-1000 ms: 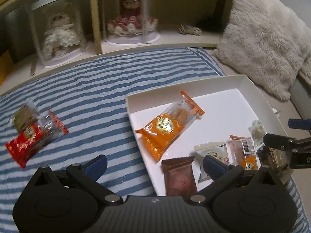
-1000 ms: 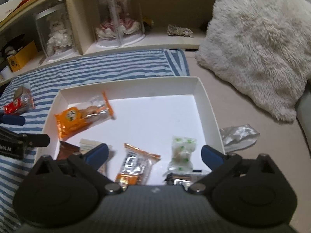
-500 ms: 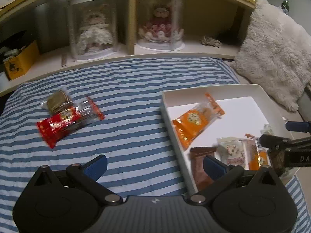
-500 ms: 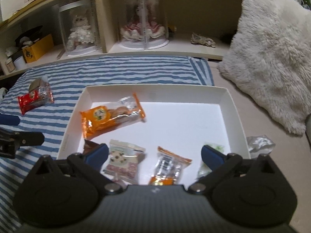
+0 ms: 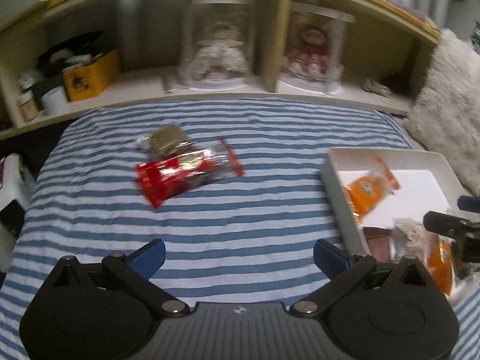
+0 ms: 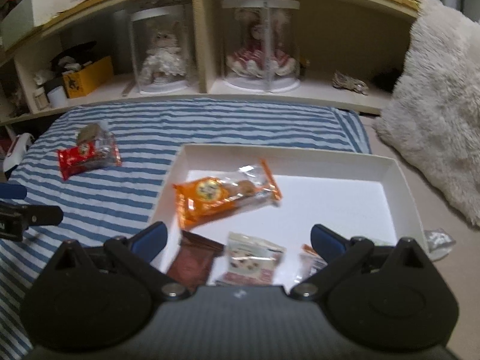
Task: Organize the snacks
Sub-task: 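Move both open tools from the tray toward the red bag and gold cake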
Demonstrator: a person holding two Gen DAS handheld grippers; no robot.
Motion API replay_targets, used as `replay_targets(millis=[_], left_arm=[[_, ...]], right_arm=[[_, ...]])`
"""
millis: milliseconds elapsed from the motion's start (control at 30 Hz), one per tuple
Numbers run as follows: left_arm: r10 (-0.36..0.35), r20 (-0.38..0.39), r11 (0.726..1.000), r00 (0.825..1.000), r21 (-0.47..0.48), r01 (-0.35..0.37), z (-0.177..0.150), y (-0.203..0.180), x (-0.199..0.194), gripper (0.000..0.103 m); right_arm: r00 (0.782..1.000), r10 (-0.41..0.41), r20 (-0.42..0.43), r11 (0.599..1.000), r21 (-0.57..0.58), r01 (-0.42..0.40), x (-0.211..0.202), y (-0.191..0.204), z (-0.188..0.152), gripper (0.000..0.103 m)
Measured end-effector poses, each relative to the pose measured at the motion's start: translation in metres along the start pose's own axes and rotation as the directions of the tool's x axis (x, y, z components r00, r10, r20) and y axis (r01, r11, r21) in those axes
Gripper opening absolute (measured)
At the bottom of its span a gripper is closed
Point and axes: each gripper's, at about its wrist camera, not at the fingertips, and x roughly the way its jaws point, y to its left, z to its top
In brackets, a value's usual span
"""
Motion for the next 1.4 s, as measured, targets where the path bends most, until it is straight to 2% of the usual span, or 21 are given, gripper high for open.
replay_targets(millis=[200,400,533,633,767,833,967,1100,1133,1233,1267,1300,1333,1367,1400], left_arm=[[0.025,0.034,0.995,0.999,-0.096,-0.021,0.002,0.036,0.002,0.103],[0.059,0.078,0.976,0.995,-0.213,-0.041,0.004,0.073,0.011,0.103],[0.05,0.136,0.969,0.99,-0.247,-0.015,0.006,0.091,0.022,0.103],[0.029,0.183,0.963,0.983,-0.27,0.021,0.011,0.102,0.034,0.103],[-0.052,0.239,0.945,0.97,-0.304,0.125,0.02,0.113,0.05,0.103],[-0.103,0.267,0.926,0.958,-0.327,0.191,0.024,0.116,0.059,0.103],[-0.204,0.304,0.867,0.93,-0.386,0.316,0.027,0.121,0.084,0.103],[-0.257,0.281,0.84,0.925,-0.408,0.357,0.022,0.126,0.106,0.103],[-0.287,0.276,0.826,0.917,-0.413,0.383,0.021,0.128,0.11,0.103],[-0.408,0.256,0.777,0.876,-0.407,0.481,0.022,0.129,0.117,0.103],[-0.454,0.242,0.761,0.857,-0.395,0.515,0.024,0.128,0.12,0.103],[-0.507,0.226,0.738,0.832,-0.384,0.554,0.026,0.127,0.121,0.103],[-0.565,0.203,0.711,0.799,-0.372,0.597,0.028,0.124,0.123,0.103],[-0.604,0.18,0.694,0.776,-0.36,0.624,0.03,0.122,0.124,0.103],[-0.626,0.152,0.693,0.765,-0.343,0.635,0.032,0.119,0.124,0.103]], right_arm=[[0.997,0.057,0.057,0.998,-0.01,-0.056,0.002,0.028,0.002,0.102],[0.989,0.103,0.104,0.994,-0.04,-0.099,0.006,0.06,-0.004,0.102],[0.981,0.142,0.134,0.989,-0.07,-0.133,0.013,0.079,-0.006,0.102],[0.973,0.162,0.162,0.986,-0.068,-0.153,0.018,0.09,-0.006,0.102],[0.963,0.192,0.187,0.981,-0.028,-0.19,0.026,0.095,-0.005,0.103],[0.96,0.195,0.202,0.98,-0.014,-0.196,0.029,0.097,-0.004,0.103],[0.953,0.212,0.215,0.975,0.017,-0.22,0.038,0.101,-0.002,0.103],[0.945,0.25,0.212,0.962,0.055,-0.267,0.048,0.104,0.003,0.103],[0.943,0.257,0.213,0.959,0.065,-0.276,0.051,0.104,0.004,0.103],[0.939,0.27,0.214,0.95,0.101,-0.296,0.06,0.102,0.01,0.103],[0.938,0.27,0.216,0.948,0.111,-0.298,0.062,0.102,0.012,0.103],[0.937,0.269,0.222,0.946,0.123,-0.301,0.065,0.101,0.014,0.103],[0.935,0.27,0.228,0.943,0.135,-0.305,0.067,0.099,0.016,0.103],[0.934,0.27,0.233,0.94,0.146,-0.308,0.069,0.098,0.017,0.103],[0.933,0.268,0.24,0.937,0.163,-0.31,0.069,0.095,0.017,0.103]])
